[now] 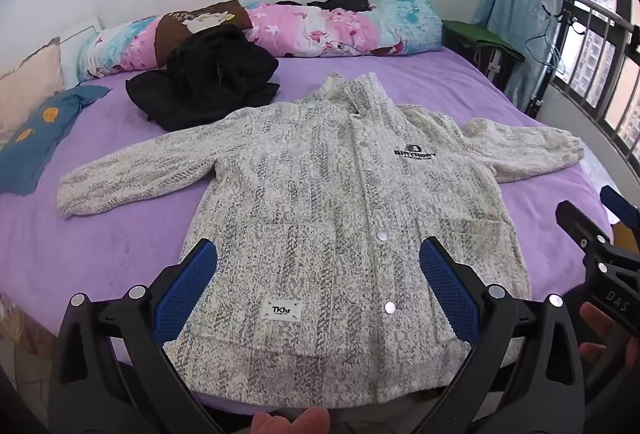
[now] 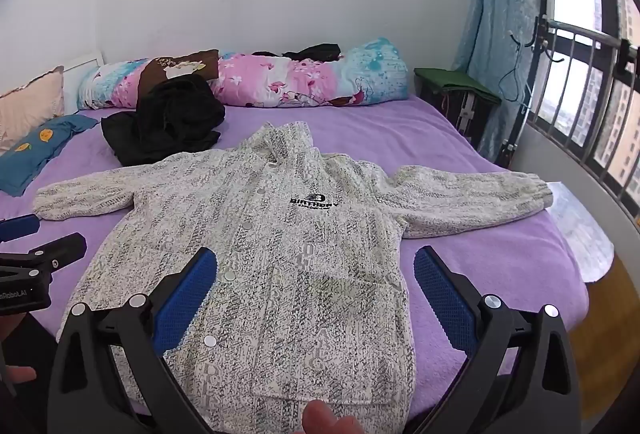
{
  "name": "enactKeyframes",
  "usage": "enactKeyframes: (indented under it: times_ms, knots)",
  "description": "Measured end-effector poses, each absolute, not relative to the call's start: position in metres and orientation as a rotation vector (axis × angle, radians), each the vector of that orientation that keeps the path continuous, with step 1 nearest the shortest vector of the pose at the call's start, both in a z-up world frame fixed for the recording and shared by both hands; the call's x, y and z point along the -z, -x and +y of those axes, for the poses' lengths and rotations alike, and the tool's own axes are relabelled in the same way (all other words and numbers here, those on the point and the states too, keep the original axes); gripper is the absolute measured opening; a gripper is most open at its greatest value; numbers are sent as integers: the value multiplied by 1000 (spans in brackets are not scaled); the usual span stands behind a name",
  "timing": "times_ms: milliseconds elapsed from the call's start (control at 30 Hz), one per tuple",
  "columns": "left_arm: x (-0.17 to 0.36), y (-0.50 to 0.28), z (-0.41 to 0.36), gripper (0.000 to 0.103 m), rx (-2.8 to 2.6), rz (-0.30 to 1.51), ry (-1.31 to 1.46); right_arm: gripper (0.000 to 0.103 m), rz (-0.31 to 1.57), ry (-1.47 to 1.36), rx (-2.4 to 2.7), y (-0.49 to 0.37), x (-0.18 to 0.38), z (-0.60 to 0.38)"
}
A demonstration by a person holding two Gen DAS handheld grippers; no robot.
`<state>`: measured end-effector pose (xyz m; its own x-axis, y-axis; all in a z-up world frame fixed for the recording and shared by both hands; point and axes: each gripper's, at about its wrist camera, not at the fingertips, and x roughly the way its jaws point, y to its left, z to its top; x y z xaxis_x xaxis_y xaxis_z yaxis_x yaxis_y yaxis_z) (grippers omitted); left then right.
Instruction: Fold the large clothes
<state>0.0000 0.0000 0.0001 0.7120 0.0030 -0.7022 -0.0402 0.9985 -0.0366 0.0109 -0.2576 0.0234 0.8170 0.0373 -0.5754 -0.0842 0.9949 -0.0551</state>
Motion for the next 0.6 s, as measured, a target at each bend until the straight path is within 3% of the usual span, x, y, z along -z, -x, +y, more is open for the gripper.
enactKeyframes:
  times_ms: [600]
  knots:
    - [3,-1,-3,97,-25,786,38,97,620,73,-63,-10,-21,-256]
